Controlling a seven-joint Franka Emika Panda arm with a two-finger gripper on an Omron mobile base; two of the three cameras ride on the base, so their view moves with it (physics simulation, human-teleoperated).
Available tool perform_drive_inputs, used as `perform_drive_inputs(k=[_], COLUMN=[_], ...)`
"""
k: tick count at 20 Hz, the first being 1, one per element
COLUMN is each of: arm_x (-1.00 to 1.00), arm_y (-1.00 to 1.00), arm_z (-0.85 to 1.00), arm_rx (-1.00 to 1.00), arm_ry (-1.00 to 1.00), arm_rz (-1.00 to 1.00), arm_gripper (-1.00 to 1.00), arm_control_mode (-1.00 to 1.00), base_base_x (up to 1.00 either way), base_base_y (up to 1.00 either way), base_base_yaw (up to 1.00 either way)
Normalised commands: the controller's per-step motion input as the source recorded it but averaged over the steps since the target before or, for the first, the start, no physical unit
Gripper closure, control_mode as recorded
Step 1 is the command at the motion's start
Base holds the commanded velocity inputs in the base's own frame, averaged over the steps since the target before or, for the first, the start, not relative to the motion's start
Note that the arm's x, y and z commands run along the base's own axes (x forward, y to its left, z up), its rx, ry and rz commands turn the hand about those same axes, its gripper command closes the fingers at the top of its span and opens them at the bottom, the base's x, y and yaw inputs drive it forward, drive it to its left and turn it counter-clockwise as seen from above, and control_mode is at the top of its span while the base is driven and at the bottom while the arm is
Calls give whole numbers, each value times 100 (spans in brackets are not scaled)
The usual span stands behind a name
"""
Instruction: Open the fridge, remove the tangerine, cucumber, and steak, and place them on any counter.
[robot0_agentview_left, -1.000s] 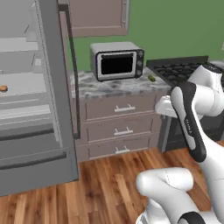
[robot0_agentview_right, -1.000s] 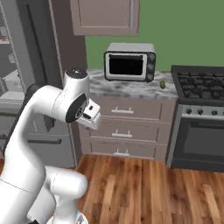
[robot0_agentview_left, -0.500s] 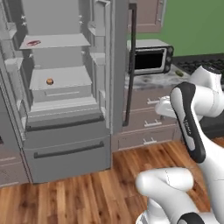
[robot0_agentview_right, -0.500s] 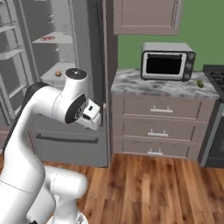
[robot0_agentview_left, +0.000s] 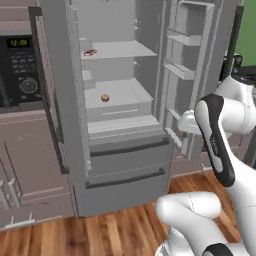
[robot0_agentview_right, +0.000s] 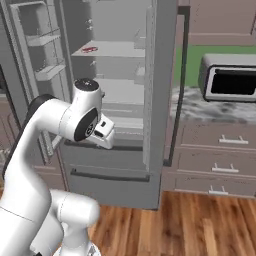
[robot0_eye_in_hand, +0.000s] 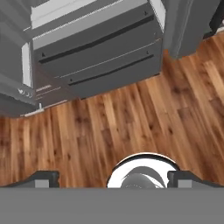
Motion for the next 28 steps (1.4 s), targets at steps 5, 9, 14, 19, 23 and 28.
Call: perform_drive_inputs(k=[5,9,14,19,23,28], arm_x=[0,0,0,0,0,1], arm_y=[0,0,0,0,0,2], arm_z=[0,0,0,0,0,42], arm_rx=[0,0,0,0,0,-7], arm_ry=[0,0,0,0,0,-8], arm_rz=[0,0,0,0,0,6], arm_gripper=[-100,-100,-100,-100,-100,-100], arm_control_mode=[100,100,100,100,100,-100], base_base_x=[82,90,89,87,71,6], base_base_y=[58,21,3,0,0,0], base_base_yaw=[2,8,5,7,10,1])
